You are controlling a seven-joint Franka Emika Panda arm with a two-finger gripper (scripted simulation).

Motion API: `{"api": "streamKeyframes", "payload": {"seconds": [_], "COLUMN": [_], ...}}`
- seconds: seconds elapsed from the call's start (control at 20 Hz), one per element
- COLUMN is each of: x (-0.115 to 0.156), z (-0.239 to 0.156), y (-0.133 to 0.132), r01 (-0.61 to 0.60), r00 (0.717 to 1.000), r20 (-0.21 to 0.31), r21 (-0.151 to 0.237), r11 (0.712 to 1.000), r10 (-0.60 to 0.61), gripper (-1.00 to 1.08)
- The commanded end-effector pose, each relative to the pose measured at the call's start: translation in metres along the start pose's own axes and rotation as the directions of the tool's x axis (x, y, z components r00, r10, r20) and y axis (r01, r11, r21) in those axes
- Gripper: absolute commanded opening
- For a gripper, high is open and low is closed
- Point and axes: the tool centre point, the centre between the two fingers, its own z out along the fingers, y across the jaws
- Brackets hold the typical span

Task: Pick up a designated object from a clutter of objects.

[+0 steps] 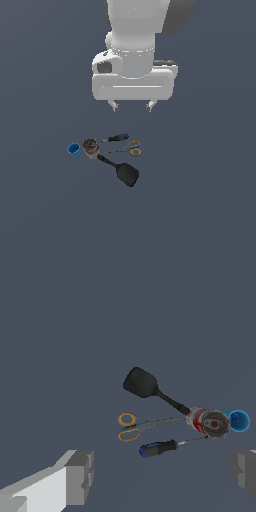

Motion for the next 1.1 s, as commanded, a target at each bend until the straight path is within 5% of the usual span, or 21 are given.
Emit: {"api": "streamKeyframes", "payload": {"seconds": [0.0, 1.05], "x": [0.0, 0.004], "z": [0.0, -0.009], "y": [0.0, 0.006], "r01": [0.0, 0.051], "r00": [1.0, 0.998], "r20": [0.0, -0.028], "r21": [0.0, 0.007], "r11": [1.0, 0.999], "r10": [0.0, -0.051], "gripper": [1.0, 1.0]}}
